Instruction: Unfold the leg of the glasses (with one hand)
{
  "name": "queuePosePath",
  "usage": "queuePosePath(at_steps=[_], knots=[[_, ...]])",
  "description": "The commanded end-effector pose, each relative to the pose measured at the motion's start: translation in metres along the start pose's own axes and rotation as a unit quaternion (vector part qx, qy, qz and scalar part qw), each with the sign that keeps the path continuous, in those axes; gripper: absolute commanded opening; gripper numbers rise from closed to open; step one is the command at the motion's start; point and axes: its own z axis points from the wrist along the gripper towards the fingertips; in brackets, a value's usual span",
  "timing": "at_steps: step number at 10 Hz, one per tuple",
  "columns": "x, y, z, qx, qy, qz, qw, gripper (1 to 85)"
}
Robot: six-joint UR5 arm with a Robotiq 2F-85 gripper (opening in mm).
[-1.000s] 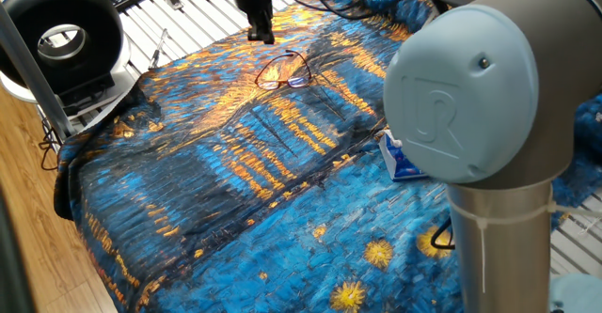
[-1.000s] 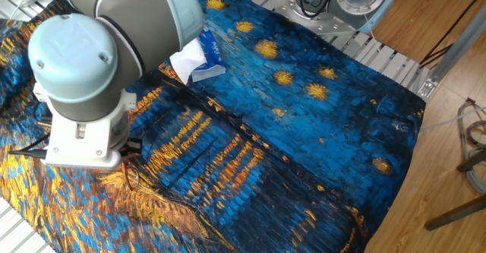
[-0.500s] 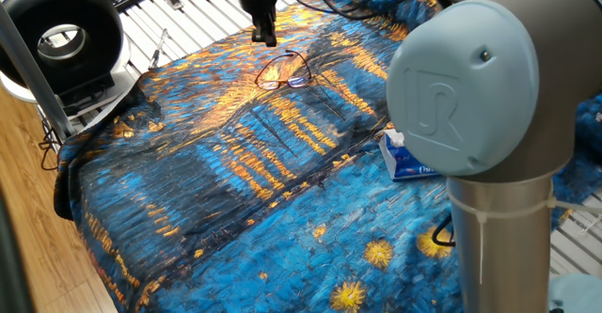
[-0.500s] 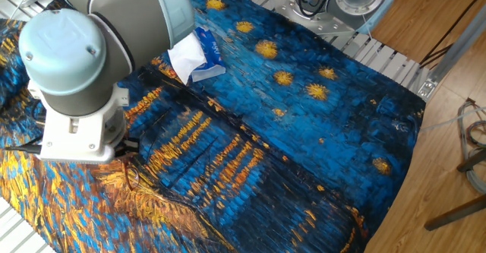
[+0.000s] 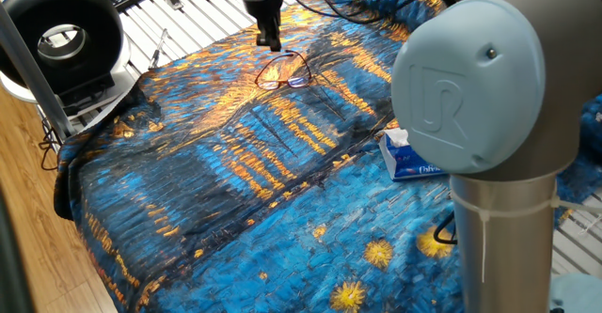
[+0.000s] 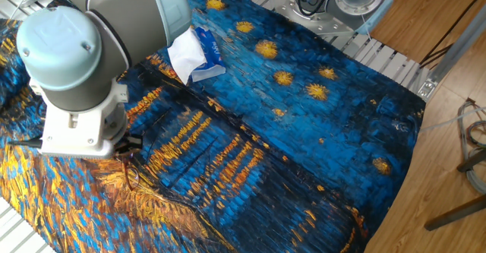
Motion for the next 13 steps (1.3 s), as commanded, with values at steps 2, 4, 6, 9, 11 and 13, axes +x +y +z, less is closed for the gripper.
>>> queuePosePath(at_steps=[2, 4, 6, 9, 11, 13], knots=[[0.014, 0.004, 0.001, -0.008, 0.0, 0.007, 0.9999, 1.0], [0.019, 0.007, 0.002, -0.009, -0.001, 0.01, 0.9999, 1.0], [0.03, 0.007, 0.002, -0.01, -0.001, 0.011, 0.9999, 1.0], [0.043, 0.002, 0.008, -0.01, -0.002, 0.006, 0.9999, 1.0], [0.047, 0.0, 0.01, -0.008, 0.0, 0.003, 1.0, 1.0], [0.04, 0.0, 0.003, 0.0, 0.004, 0.0, 1.0, 1.0]])
